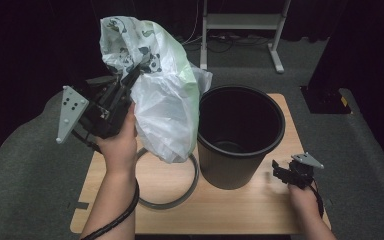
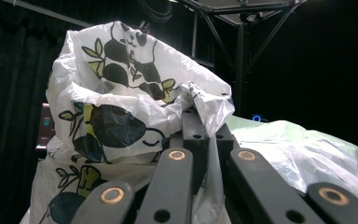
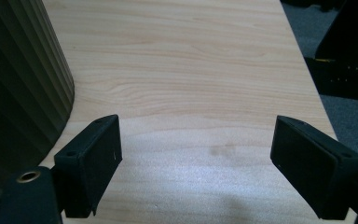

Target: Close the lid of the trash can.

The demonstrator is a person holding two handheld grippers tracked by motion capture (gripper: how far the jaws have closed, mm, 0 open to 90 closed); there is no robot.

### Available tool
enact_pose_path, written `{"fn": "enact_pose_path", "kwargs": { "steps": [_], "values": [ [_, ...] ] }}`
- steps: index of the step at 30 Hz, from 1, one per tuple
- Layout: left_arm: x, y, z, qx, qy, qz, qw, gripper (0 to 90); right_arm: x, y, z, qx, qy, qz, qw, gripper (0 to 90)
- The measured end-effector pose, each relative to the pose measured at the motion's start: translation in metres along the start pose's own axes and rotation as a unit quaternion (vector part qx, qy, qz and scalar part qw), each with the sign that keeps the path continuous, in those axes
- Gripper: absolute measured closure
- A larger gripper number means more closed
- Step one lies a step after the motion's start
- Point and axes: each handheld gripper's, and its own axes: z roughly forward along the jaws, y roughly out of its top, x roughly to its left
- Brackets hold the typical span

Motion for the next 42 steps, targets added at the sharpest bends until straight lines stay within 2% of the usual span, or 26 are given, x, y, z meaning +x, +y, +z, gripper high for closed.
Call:
{"fn": "enact_pose_path", "kwargs": {
  "steps": [6, 11, 13, 19, 23, 25, 26, 28, 31, 32, 37, 38, 42],
  "values": [
    [0.011, 0.002, -0.01, 0.008, 0.015, 0.006, 0.9998, 89.4, 0.002, -0.003, 0.003, 0.019, 0.008, -0.006, 0.9998, 16.9],
    [0.019, 0.002, -0.016, 0.012, 0.026, 0.006, 0.9996, 89.4, 0.001, -0.005, 0.005, 0.03, 0.006, -0.002, 0.9995, 16.9],
    [0.024, 0.001, -0.02, 0.018, 0.033, 0.009, 0.9993, 89.4, 0.001, -0.008, 0.007, 0.043, 0.005, -0.003, 0.9991, 17.3],
    [0.033, -0.002, -0.026, 0.025, 0.044, 0.01, 0.9987, 89.4, 0.001, -0.01, 0.008, 0.051, 0.004, -0.002, 0.9987, 17.7],
    [0.04, -0.005, -0.031, 0.036, 0.054, 0.016, 0.9978, 89.4, 0.002, -0.011, 0.008, 0.059, 0.011, 0.002, 0.9982, 17.7],
    [0.042, -0.006, -0.031, 0.038, 0.055, 0.017, 0.9976, 89.4, 0.003, -0.012, 0.008, 0.076, 0.01, 0.008, 0.997, 15.9],
    [0.045, -0.01, -0.032, 0.043, 0.06, 0.018, 0.9971, 89.4, 0.004, -0.012, 0.008, 0.077, 0.007, 0.001, 0.997, 14.4],
    [0.048, -0.011, -0.033, 0.047, 0.064, 0.019, 0.9967, 89.4, 0.005, -0.012, 0.008, 0.077, 0.005, 0.004, 0.997, 13.9],
    [0.054, -0.017, -0.035, 0.052, 0.072, 0.013, 0.996, 89.4, 0.007, -0.013, 0.007, 0.079, 0.011, 0.001, 0.9968, 14.1],
    [0.058, -0.021, -0.035, 0.054, 0.079, 0.008, 0.9954, 89.4, 0.009, -0.013, 0.007, 0.079, 0.008, 0.005, 0.9968, 13.8],
    [0.066, -0.029, -0.034, 0.065, 0.091, 0.007, 0.9937, 89.4, 0.012, -0.012, 0.009, 0.08, 0.002, 0.008, 0.9968, 13.0],
    [0.071, -0.033, -0.033, 0.07, 0.098, 0.007, 0.9927, 89.4, 0.014, -0.011, 0.01, 0.079, 0.009, 0.003, 0.9968, 13.2],
    [0.076, -0.038, -0.031, 0.077, 0.106, 0.01, 0.9914, 89.4, 0.015, -0.011, 0.01, 0.078, 0.012, -0.004, 0.9969, 13.4]
  ]
}}
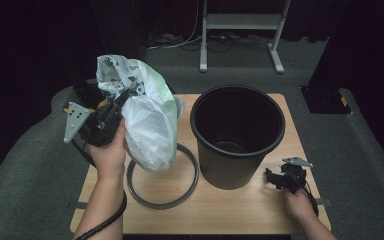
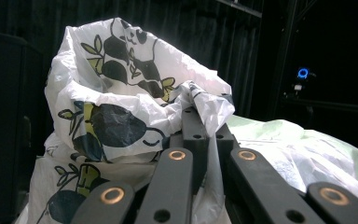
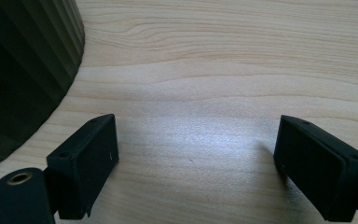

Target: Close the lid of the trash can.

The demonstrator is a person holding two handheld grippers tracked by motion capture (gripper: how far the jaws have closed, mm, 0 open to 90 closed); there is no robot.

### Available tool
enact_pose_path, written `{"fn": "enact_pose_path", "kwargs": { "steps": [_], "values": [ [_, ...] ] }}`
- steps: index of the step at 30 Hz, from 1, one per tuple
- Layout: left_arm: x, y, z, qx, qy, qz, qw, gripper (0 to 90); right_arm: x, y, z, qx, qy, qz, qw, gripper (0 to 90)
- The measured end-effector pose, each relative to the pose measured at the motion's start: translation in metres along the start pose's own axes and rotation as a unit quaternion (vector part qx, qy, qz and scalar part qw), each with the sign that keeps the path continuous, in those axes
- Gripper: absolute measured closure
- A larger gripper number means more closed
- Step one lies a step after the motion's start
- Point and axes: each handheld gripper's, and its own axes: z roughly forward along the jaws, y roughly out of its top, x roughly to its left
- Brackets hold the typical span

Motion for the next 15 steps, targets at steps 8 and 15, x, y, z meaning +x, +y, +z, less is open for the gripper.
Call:
{"fn": "enact_pose_path", "kwargs": {
  "steps": [8, 15],
  "values": [
    [0.012, -0.011, 0.011, 0.02, 0.025, 0.005, 0.9995, 89.4, 0.001, 0.0, 0.0, 0.001, 0.003, 0.001, 1.0, 13.8],
    [0.016, -0.025, 0.025, 0.031, 0.038, 0.029, 0.9984, 89.4, 0.001, 0.0, 0.0, -0.001, 0.012, -0.013, 0.9998, 13.9]
  ]
}}
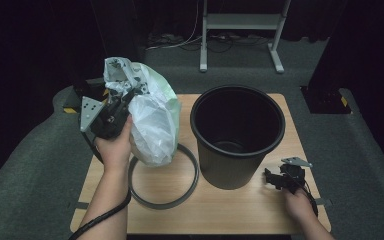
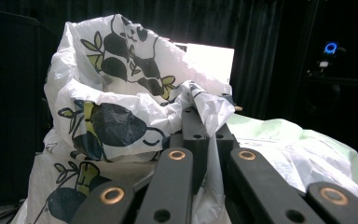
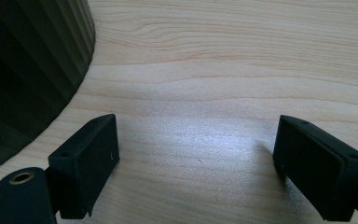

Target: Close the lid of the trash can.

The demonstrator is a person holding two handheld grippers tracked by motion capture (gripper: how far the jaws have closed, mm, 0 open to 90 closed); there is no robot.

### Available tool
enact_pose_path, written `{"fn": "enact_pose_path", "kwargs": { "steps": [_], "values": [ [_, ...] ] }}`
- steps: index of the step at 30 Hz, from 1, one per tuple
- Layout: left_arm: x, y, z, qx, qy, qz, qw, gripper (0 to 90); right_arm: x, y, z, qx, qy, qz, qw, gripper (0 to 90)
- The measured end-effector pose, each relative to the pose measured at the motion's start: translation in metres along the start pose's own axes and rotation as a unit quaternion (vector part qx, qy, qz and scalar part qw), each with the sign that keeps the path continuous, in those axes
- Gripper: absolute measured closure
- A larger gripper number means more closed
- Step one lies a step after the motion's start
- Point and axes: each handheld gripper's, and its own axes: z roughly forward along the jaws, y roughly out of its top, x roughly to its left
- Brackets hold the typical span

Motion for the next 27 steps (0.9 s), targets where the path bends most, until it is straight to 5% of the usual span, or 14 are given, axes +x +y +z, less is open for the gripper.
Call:
{"fn": "enact_pose_path", "kwargs": {
  "steps": [27],
  "values": [
    [0.011, -0.077, 0.07, 0.019, 0.079, 0.009, 0.9966, 89.5, 0.0, 0.0, 0.0, 0.002, 0.019, -0.009, 0.9998, 14.3]
  ]
}}
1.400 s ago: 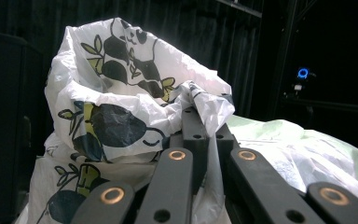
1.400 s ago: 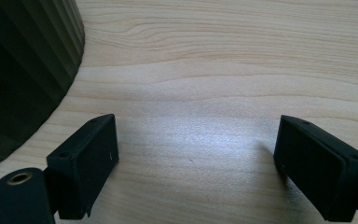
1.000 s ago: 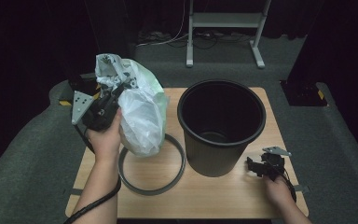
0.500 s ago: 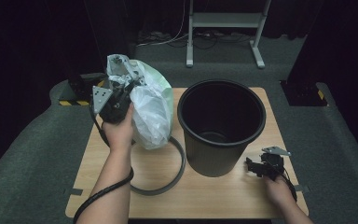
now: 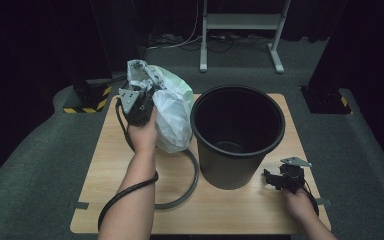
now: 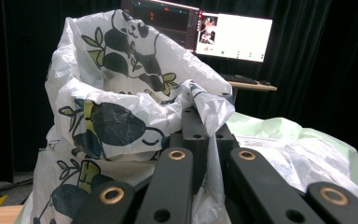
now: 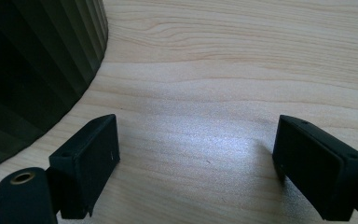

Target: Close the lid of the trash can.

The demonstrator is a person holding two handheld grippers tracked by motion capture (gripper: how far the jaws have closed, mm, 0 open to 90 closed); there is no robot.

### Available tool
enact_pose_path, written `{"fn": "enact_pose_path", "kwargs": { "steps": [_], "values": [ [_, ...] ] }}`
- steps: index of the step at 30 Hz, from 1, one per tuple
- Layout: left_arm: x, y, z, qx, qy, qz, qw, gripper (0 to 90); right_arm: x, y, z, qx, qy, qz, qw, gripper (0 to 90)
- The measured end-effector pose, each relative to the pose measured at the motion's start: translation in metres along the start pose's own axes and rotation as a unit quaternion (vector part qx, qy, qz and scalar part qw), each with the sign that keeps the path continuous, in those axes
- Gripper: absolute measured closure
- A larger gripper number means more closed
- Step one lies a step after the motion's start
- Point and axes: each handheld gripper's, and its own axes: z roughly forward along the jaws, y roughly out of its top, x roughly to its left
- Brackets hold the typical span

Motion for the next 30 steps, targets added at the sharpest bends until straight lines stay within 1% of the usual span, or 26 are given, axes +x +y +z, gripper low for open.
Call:
{"fn": "enact_pose_path", "kwargs": {
  "steps": [1, 3, 4, 5, 6, 7, 8, 9, 10, 12, 13, 14, 15, 17, 18, 20, 21, 22, 23, 24, 25, 26, 27, 28, 29, 30],
  "values": [
    [0.0, 0.0, 0.0, 0.0, 0.0, 0.0, 1.0, 89.5, 0.0, 0.0, 0.0, 0.0, 0.0, 0.0, 1.0, 14.3],
    [-0.002, -0.006, 0.005, -0.005, 0.01, -0.001, 0.9999, 89.5, 0.0, 0.0, 0.0, -0.001, 0.002, -0.005, 1.0, 14.3],
    [-0.002, -0.008, 0.008, -0.006, 0.014, 0.002, 0.9999, 89.5, 0.0, 0.0, 0.0, -0.001, 0.002, -0.005, 1.0, 14.3],
    [-0.002, -0.008, 0.008, -0.006, 0.014, 0.002, 0.9999, 89.5, 0.0, 0.0, 0.0, -0.001, 0.002, -0.005, 1.0, 14.3],
    [-0.003, -0.01, 0.013, -0.012, 0.021, -0.002, 0.9997, 89.5, 0.0, 0.0, 0.0, -0.002, 0.003, -0.007, 1.0, 14.3],
    [-0.003, -0.01, 0.013, -0.012, 0.021, -0.002, 0.9997, 89.5, 0.0, 0.0, 0.0, -0.002, 0.003, -0.007, 1.0, 14.3],
    [-0.004, -0.011, 0.016, -0.017, 0.027, -0.007, 0.9995, 89.5, 0.0, 0.0, 0.0, -0.003, 0.003, -0.011, 0.9999, 14.3],
    [-0.006, -0.014, 0.02, -0.019, 0.035, 0.001, 0.9992, 89.5, 0.0, 0.0, 0.0, -0.003, 0.003, -0.011, 0.9999, 14.3],
    [-0.006, -0.014, 0.02, -0.019, 0.035, 0.001, 0.9992, 89.4, 0.0, 0.0, 0.0, -0.003, 0.003, -0.011, 0.9999, 14.3],
    [-0.01, -0.023, 0.027, -0.02, 0.047, 0.013, 0.9986, 89.4, 0.0, 0.0, 0.0, -0.001, 0.005, -0.008, 1.0, 14.3],
    [-0.01, -0.027, 0.029, -0.016, 0.051, 0.012, 0.9985, 89.4, 0.0, 0.0, 0.0, -0.001, 0.006, -0.008, 0.9999, 14.3],
    [-0.01, -0.027, 0.029, -0.016, 0.051, 0.012, 0.9985, 89.4, 0.0, 0.0, 0.0, -0.001, 0.006, -0.008, 0.9999, 14.3],
    [-0.011, -0.032, 0.031, -0.019, 0.051, 0.0, 0.9985, 89.4, 0.001, 0.0, 0.0, 0.0, 0.006, -0.008, 1.0, 14.3],
    [-0.01, -0.042, 0.035, -0.005, 0.055, 0.002, 0.9985, 89.4, 0.001, 0.0, 0.0, 0.0, 0.007, -0.008, 0.9999, 14.3],
    [-0.009, -0.05, 0.037, 0.003, 0.058, -0.011, 0.9982, 89.3, 0.001, 0.0, 0.0, 0.0, 0.007, -0.009, 0.9999, 14.5],
    [-0.008, -0.054, 0.038, 0.007, 0.062, -0.013, 0.998, 89.3, 0.001, 0.0, 0.0, 0.0, 0.007, -0.009, 0.9999, 14.5],
    [-0.009, -0.061, 0.039, 0.019, 0.058, -0.013, 0.998, 89.2, 0.001, 0.0, -0.001, 0.0, 0.009, -0.011, 0.9999, 14.6],
    [-0.011, -0.065, 0.04, 0.025, 0.057, -0.016, 0.9979, 89.2, 0.001, 0.0, 0.0, -0.001, 0.01, -0.013, 0.9999, 14.6],
    [-0.011, -0.065, 0.04, 0.025, 0.057, -0.016, 0.9979, 89.0, 0.001, 0.0, 0.0, -0.001, 0.01, -0.013, 0.9999, 14.6],
    [-0.013, -0.071, 0.041, 0.036, 0.056, -0.011, 0.9977, 89.0, 0.001, -0.001, -0.001, -0.001, 0.012, -0.014, 0.9998, 14.5],
    [-0.013, -0.075, 0.042, 0.048, 0.055, -0.012, 0.9973, 88.8, 0.001, -0.001, -0.001, -0.001, 0.012, -0.014, 0.9998, 14.5],
    [-0.014, -0.077, 0.042, 0.054, 0.055, -0.011, 0.997, 88.6, 0.002, -0.001, -0.001, 0.0, 0.013, -0.013, 0.9998, 14.6],
    [-0.014, -0.077, 0.042, 0.054, 0.055, -0.011, 0.997, 88.4, 0.002, -0.001, -0.001, -0.001, 0.013, -0.014, 0.9998, 14.6],
    [-0.014, -0.082, 0.042, 0.072, 0.051, -0.003, 0.996, 87.9, 0.002, -0.001, -0.001, -0.001, 0.013, -0.015, 0.9998, 14.6],
    [-0.014, -0.083, 0.043, 0.076, 0.05, -0.009, 0.9958, 86.4, 0.002, -0.001, -0.001, -0.001, 0.014, -0.015, 0.9998, 14.6],
    [-0.014, -0.083, 0.043, 0.076, 0.05, -0.009, 0.9958, 84.2, 0.002, -0.001, -0.001, -0.001, 0.014, -0.015, 0.9998, 14.6]
  ]
}}
